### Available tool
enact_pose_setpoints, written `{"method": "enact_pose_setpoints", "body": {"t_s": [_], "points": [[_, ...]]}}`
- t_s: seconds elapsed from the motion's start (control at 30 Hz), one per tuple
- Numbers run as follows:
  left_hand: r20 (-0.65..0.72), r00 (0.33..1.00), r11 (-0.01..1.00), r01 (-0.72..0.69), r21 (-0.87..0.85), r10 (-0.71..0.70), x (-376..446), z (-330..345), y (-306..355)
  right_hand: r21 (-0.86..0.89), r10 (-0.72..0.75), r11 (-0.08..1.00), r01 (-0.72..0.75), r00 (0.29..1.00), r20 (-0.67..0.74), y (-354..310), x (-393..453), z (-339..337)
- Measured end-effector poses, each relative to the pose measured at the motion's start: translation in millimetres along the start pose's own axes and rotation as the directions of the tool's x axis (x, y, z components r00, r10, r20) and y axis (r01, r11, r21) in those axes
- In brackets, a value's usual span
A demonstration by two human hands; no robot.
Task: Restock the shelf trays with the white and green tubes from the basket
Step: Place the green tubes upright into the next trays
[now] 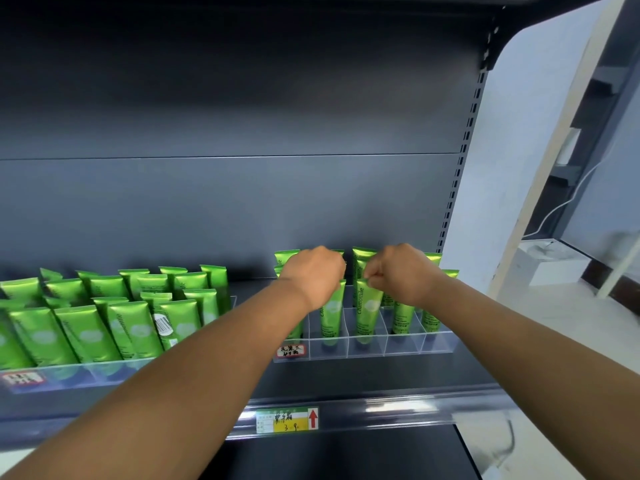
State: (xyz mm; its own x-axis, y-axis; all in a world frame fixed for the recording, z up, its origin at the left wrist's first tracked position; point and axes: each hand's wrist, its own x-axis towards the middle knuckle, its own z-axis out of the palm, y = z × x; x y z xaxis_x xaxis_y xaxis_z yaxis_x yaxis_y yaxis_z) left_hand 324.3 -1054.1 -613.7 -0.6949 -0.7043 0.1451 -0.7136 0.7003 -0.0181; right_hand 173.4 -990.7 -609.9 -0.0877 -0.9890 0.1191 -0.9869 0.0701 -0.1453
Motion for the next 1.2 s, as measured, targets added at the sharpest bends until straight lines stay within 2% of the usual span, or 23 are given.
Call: {"method": "enact_pose_setpoints", "body": {"t_s": [0.17,0.4,0.57,1.0,1.2], "points": [[0.034,0.999,0.997,0.036,-0.063,-0.034,-4,-4,0,-0.066,0.020,0.998,-0.019,1.000,0.018,-3,-5,-4],[0.023,0.999,0.999,0.036,-0.038,-0.035,-16,-17,-5,-0.124,0.037,0.992,-0.029,0.997,0.071,-21,-14,-19],[-0.020,1.000,0.999,0.007,0.031,-0.007,-36,-33,-20,-0.186,-0.039,0.981,0.057,0.994,0.098,-47,-17,-25],[-0.035,0.987,0.988,0.156,0.005,-0.155,-121,-75,-119,-0.094,-0.199,0.975,0.201,0.979,0.034,-152,5,-21],[-0.014,0.986,0.986,0.165,0.006,-0.165,-132,-66,-178,-0.086,-0.199,0.975,0.204,0.978,0.062,-193,31,-4]]}}
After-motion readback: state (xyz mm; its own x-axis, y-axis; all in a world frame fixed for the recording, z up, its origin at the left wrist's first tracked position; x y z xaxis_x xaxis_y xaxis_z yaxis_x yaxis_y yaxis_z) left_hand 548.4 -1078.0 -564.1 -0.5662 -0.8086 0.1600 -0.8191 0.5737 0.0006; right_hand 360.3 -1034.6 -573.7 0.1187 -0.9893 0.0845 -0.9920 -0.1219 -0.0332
